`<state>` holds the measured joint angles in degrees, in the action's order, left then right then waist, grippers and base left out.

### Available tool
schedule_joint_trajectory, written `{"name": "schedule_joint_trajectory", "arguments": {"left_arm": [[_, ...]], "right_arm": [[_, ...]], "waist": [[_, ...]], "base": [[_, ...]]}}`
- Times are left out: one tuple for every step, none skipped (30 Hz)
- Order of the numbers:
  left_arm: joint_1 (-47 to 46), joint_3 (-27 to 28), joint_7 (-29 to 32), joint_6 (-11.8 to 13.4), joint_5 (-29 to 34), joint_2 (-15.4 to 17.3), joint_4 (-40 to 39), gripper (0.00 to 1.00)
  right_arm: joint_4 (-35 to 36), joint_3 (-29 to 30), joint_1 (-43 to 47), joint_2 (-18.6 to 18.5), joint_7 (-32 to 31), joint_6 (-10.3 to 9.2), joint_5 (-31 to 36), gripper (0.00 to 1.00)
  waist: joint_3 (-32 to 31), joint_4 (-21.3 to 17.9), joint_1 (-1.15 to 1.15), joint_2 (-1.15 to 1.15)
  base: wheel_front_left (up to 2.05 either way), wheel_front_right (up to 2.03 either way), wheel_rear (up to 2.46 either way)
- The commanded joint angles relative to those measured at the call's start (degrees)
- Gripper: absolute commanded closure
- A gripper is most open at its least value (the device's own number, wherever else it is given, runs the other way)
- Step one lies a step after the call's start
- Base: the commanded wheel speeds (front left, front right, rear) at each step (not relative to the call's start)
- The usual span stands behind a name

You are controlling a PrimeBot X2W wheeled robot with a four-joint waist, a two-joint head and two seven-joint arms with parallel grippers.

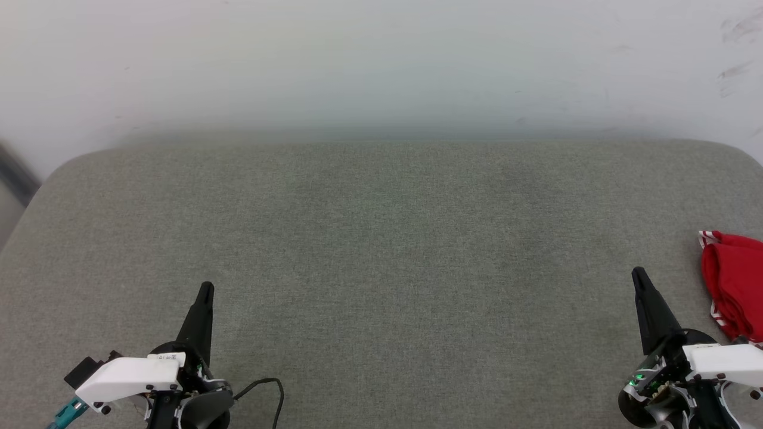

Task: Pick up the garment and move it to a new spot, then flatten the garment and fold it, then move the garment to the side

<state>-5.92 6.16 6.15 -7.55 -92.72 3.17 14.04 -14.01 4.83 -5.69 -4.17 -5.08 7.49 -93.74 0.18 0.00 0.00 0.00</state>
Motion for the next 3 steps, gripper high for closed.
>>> {"name": "schedule_joint_trajectory", "arguments": {"left_arm": [[-0.5, 0.2, 0.2, -0.2, -0.1, -0.1, 0.1, 1.00], [-0.5, 0.2, 0.2, -0.2, -0.1, -0.1, 0.1, 1.00], [-0.5, 0.2, 0.2, -0.2, -0.1, -0.1, 0.1, 1.00]], "right_arm": [[-0.1, 0.1, -0.8, 0.1, -0.2, 0.00, -0.1, 1.00], [-0.1, 0.1, -0.8, 0.2, -0.2, 0.00, 0.0, 1.00], [-0.1, 0.1, -0.8, 0.2, -0.2, 0.00, 0.0, 1.00]], "waist": [[0.0, 0.0, 0.00, 0.00], [0.0, 0.0, 0.00, 0.00], [0.0, 0.0, 0.00, 0.00]], "base": [[0.00, 0.00, 0.00], [0.00, 0.00, 0.00], [0.00, 0.00, 0.00]]}}
